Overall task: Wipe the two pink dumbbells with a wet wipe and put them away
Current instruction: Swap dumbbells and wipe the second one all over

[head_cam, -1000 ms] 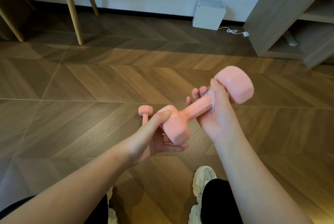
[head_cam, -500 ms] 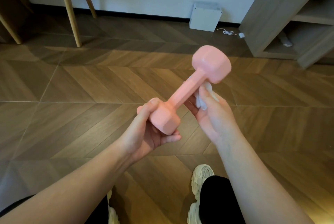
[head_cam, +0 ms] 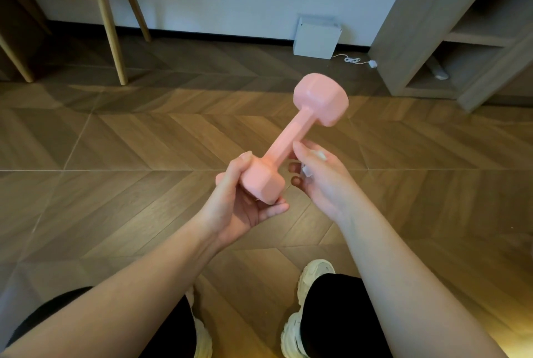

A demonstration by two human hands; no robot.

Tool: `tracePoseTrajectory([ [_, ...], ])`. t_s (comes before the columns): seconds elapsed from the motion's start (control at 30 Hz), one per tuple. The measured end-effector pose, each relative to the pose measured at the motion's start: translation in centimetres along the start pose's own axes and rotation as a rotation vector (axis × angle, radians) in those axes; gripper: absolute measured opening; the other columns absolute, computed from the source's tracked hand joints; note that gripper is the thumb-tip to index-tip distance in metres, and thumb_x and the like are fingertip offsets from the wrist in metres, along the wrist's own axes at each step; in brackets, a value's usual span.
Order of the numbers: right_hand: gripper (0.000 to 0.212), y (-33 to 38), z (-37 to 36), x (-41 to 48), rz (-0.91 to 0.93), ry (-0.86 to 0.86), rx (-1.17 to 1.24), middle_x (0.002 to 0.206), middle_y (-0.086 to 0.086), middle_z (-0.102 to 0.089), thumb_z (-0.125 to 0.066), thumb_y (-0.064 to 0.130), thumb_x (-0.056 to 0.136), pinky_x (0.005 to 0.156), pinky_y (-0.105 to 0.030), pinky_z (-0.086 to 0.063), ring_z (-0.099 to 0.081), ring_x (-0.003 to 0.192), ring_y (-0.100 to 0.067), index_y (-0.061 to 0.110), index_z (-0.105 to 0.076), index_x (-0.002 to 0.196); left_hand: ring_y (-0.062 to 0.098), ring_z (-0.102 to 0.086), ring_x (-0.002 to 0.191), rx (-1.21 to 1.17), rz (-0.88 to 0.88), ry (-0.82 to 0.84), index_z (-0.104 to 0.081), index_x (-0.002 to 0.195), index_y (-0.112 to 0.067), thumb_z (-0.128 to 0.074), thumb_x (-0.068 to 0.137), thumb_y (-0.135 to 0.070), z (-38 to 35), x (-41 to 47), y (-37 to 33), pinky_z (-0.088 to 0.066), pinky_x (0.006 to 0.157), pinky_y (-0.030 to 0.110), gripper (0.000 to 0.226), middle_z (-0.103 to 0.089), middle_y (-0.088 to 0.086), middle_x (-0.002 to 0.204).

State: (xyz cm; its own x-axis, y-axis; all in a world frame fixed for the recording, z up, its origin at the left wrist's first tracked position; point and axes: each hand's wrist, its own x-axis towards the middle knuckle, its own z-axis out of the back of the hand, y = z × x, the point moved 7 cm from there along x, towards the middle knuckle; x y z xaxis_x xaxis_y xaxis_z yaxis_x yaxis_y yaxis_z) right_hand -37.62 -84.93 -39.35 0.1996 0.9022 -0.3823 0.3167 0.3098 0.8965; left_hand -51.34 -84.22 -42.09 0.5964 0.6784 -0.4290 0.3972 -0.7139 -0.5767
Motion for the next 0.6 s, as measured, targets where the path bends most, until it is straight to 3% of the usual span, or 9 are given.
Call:
tracePoseTrajectory([
  [0.07,0.017,-0.4,-0.3,0.8,0.012,-0.023,0.005,0.107,-0.011,-0.068,-0.059,0.022,0.098,0.076,-0.031,-0.049,-0.062,0.097,-0.017,0.013,-0.065,0.111,0.032,-0.063,0.07,-0.012,0.001,0.0,-0.051,0.135,0.001,-0.071,0.072,-0.048,0.2,0.4,0.3,-0.062,0.061,0.041,0.082,-0.06,0.023,0.093],
  [0.13,0.017,-0.8,-0.6,1.6,0.009,-0.037,0.102,0.122,-0.024,-0.066,-0.057,0.016,0.099,0.09,-0.039,-0.052,-0.062,0.101,-0.021,0.009,-0.065,0.112,0.035,-0.064,0.074,-0.026,0.016,0.004,-0.051,0.135,0.001,-0.069,0.074,-0.049,0.4,1.0,0.4,-0.062,0.066,0.044,0.081,-0.063,0.022,0.093],
  [0.23,0.017,-1.3,-0.5,3.4,-0.026,-0.046,0.232,0.121,-0.022,-0.068,-0.054,0.013,0.1,0.102,-0.041,-0.05,-0.064,0.104,-0.026,0.003,-0.066,0.105,0.042,-0.07,0.089,0.013,0.061,0.023,-0.05,0.137,-0.003,-0.065,0.078,-0.049,1.2,2.6,0.8,-0.061,0.08,0.049,0.077,-0.063,0.027,0.108],
  [0.37,0.017,-4.0,1.2,6.5,-0.131,-0.072,0.231,0.099,-0.013,-0.075,-0.052,0.012,0.1,0.087,-0.036,-0.057,-0.072,0.087,-0.021,0.0,-0.064,0.102,0.038,-0.066,0.11,0.288,0.189,0.046,-0.055,0.134,-0.01,-0.062,0.084,-0.056,3.8,5.3,2.4,-0.053,0.099,0.045,0.068,-0.064,0.024,0.119],
  [0.43,0.017,-6.3,2.6,8.3,-0.197,-0.116,0.171,0.091,-0.011,-0.074,-0.052,0.013,0.101,0.082,-0.034,-0.058,-0.072,0.081,-0.019,0.001,-0.064,0.097,0.032,-0.066,0.105,0.447,0.264,-0.019,-0.06,0.121,-0.008,-0.058,0.091,-0.055,6.0,7.0,3.2,-0.053,0.095,0.041,0.055,-0.065,0.022,0.114],
  [0.53,0.019,-10.4,5.3,11.5,-0.297,-0.184,0.088,0.079,-0.008,-0.073,-0.053,0.015,0.101,0.063,-0.027,-0.059,-0.07,0.065,-0.014,0.003,-0.064,0.094,0.018,-0.06,0.078,0.582,0.339,-0.103,-0.059,0.094,-0.012,-0.057,0.095,-0.046,10.0,9.9,3.9,-0.05,0.075,0.028,0.033,-0.059,0.006,0.086],
  [0.6,0.019,-13.5,7.3,13.7,-0.347,-0.219,0.041,0.07,-0.005,-0.072,-0.052,0.015,0.102,0.051,-0.023,-0.055,-0.069,0.056,-0.01,0.002,-0.064,0.096,0.021,-0.066,0.085,0.748,0.33,-0.262,-0.063,0.102,-0.008,-0.061,0.095,-0.043,14.4,12.2,4.0,-0.056,0.087,0.038,0.036,-0.067,0.006,0.094],
])
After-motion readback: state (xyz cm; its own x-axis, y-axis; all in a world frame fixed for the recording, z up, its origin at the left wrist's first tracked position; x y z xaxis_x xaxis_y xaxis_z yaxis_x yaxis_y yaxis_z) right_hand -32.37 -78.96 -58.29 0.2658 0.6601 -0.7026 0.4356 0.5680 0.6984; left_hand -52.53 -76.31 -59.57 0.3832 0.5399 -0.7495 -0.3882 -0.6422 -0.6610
